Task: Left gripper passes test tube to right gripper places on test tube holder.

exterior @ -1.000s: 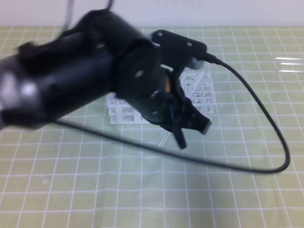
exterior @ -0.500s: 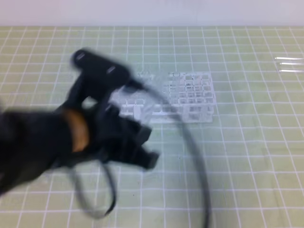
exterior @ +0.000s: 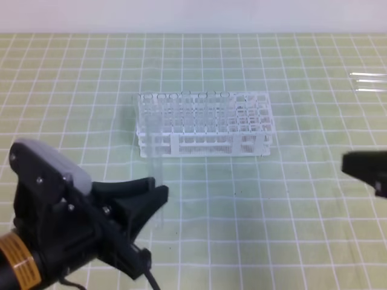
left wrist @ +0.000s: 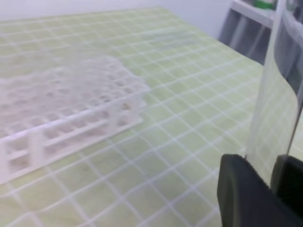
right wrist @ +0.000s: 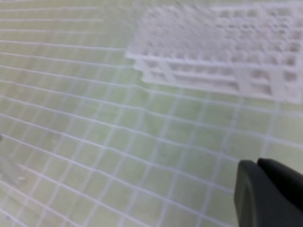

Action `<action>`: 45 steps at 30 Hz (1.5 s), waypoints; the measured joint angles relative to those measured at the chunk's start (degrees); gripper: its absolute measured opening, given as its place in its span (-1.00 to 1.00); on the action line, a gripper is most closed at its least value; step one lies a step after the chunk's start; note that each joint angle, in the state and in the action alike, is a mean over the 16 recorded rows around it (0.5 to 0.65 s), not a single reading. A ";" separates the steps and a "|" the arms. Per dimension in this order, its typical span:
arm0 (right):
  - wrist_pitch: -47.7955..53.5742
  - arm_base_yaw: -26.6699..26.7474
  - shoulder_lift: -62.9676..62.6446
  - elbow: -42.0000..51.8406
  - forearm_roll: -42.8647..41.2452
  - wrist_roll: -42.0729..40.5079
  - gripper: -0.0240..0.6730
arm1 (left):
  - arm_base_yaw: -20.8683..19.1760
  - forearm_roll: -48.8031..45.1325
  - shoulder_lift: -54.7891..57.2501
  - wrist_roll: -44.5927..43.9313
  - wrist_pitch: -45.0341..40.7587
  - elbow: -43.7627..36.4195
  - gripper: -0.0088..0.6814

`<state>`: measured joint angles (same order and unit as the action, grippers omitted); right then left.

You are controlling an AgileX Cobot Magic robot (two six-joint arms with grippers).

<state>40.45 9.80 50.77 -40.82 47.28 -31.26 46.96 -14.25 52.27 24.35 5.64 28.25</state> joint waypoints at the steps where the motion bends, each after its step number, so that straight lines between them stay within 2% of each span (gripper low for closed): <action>1: -0.53 0.88 0.72 -0.66 1.01 -0.95 -0.98 | -0.58 0.03 -0.08 0.07 1.36 -0.67 -0.93; 9: -8.59 11.61 6.38 -6.39 3.27 -4.13 -0.98 | -4.86 0.53 0.55 0.19 7.89 -2.65 -0.90; 18: -24.49 23.58 11.28 -9.81 -1.88 -4.31 -0.98 | -5.84 0.57 0.75 0.21 9.80 -2.67 -0.88; 24: -39.40 28.88 11.28 -7.89 -6.61 -4.83 -0.98 | -5.82 0.74 0.74 0.24 9.54 -2.68 -0.84; 35: -62.94 37.89 10.72 1.56 -13.79 -5.41 -0.98 | -5.84 1.29 1.45 -0.62 6.90 -2.68 -0.83; 45: -66.30 43.68 15.25 1.53 -17.72 -3.67 -0.98 | -5.85 1.92 5.05 -1.87 7.20 -2.67 -0.86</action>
<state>-25.85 53.47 66.02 -39.29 29.55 -34.93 41.10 -12.33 57.32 22.48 12.84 25.59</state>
